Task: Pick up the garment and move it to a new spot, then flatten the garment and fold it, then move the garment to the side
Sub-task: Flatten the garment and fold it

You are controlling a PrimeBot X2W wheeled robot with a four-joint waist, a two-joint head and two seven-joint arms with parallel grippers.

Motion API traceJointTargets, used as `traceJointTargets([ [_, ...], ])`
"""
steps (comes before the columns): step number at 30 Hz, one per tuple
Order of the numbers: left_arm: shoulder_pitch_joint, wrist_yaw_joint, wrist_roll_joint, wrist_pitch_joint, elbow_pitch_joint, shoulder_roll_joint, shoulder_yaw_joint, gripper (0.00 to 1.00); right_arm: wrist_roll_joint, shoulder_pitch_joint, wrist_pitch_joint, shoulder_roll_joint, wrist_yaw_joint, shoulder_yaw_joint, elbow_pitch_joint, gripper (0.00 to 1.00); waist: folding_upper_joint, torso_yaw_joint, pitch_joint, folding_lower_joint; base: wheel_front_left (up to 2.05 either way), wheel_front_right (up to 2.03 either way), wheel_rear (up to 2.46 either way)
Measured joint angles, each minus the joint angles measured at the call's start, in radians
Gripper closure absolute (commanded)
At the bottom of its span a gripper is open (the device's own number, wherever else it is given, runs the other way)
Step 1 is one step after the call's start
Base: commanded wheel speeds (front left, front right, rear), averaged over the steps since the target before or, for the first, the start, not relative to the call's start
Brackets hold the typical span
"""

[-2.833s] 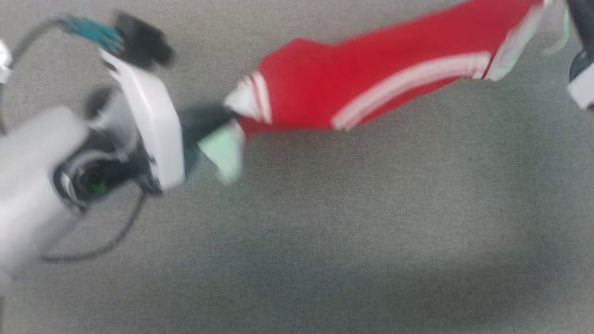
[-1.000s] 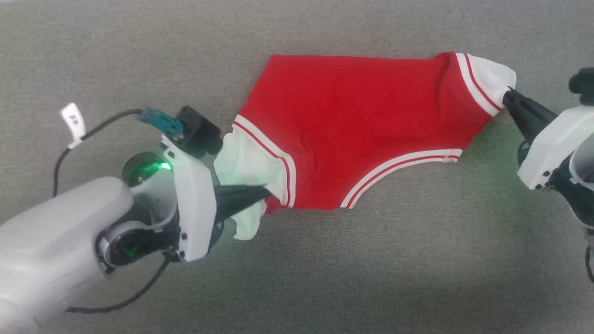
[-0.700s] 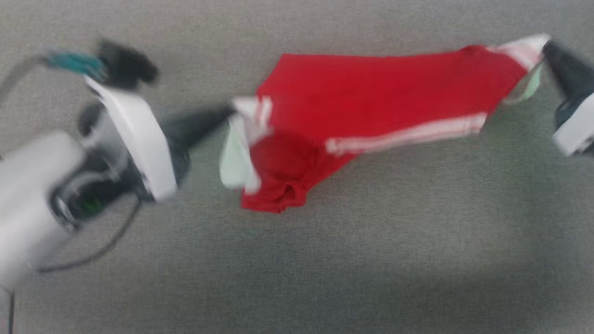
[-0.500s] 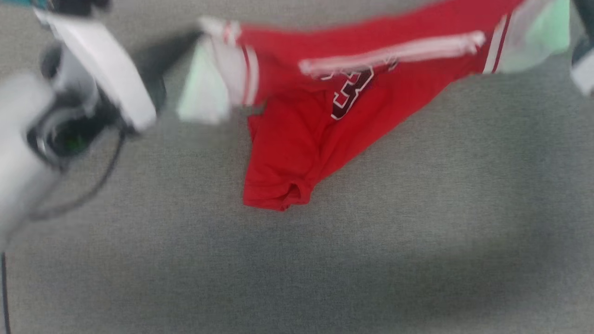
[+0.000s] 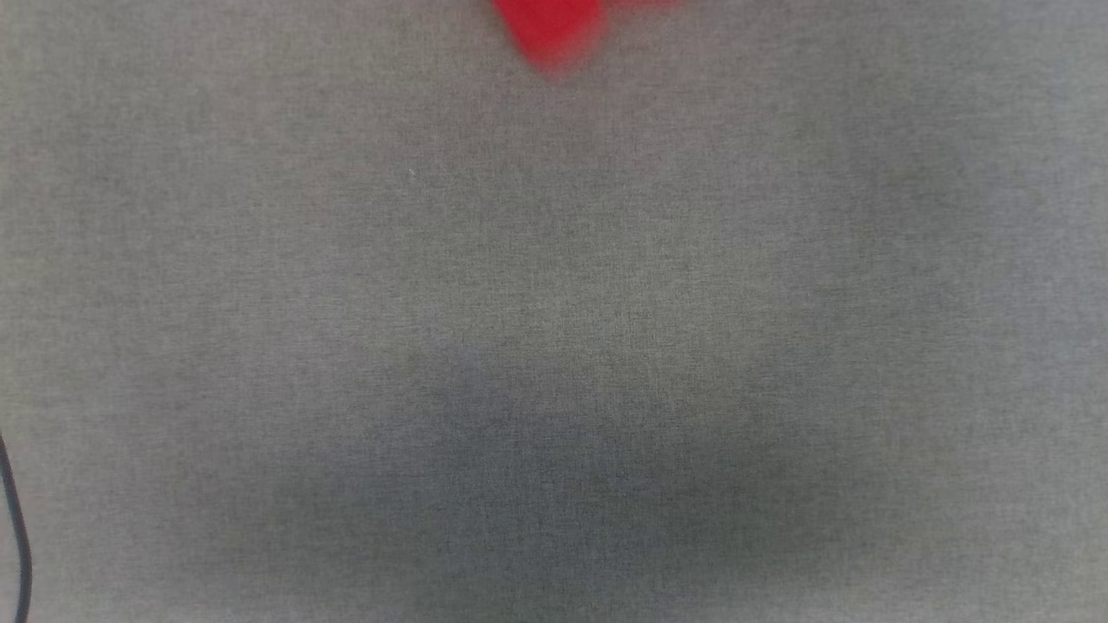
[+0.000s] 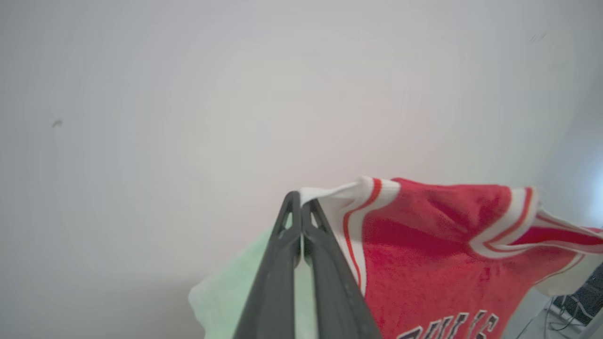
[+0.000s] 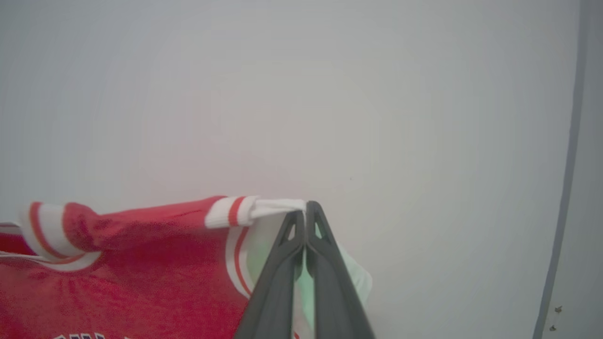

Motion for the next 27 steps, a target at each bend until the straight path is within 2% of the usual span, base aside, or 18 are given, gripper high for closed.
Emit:
traceJointTargets([
  [5,-0.009,-0.019,-0.047,-0.013,0.012,-0.016,0.032,1.00,-0.002,-0.037,-0.036,-0.001,0.000,0.038,0.113,1.00,0.0000,0.003,-0.035,0.0000,0.00,0.00,0.00],
  [8,0.087,-0.019,-0.074,0.022,-0.084,0.008,0.010,1.00,0.038,0.018,-0.019,-0.025,0.000,0.102,0.117,1.00,0.0000,0.008,-0.054,0.0000,0.00,0.00,0.00],
  [11,0.250,-0.020,-0.102,0.075,-0.201,0.051,-0.033,1.00,0.099,0.148,0.032,-0.067,0.000,0.185,0.087,1.00,0.0000,0.013,-0.072,0.0000,0.00,0.00,0.00],
  [15,0.487,-0.020,-0.141,0.114,-0.365,0.137,-0.093,1.00,0.206,0.366,0.114,-0.141,0.000,0.267,-0.021,1.00,0.0000,0.019,-0.090,0.0000,0.00,0.00,0.00],
  [18,0.647,-0.020,-0.164,0.117,-0.464,0.189,-0.131,1.00,0.300,0.532,0.178,-0.198,0.000,0.281,-0.129,1.00,0.0000,0.021,-0.101,0.0000,0.00,0.00,0.00],
  [21,0.781,-0.020,-0.171,0.118,-0.553,0.234,-0.176,1.00,0.367,0.684,0.242,-0.249,0.000,0.270,-0.236,1.00,0.0000,0.022,-0.112,0.0000,0.00,0.00,0.00],
  [27,0.949,-0.020,-0.144,0.103,-0.722,0.307,-0.253,1.00,0.417,0.984,0.373,-0.322,0.000,0.235,-0.429,1.00,0.0000,0.023,-0.145,0.0000,0.00,0.00,0.00],
])
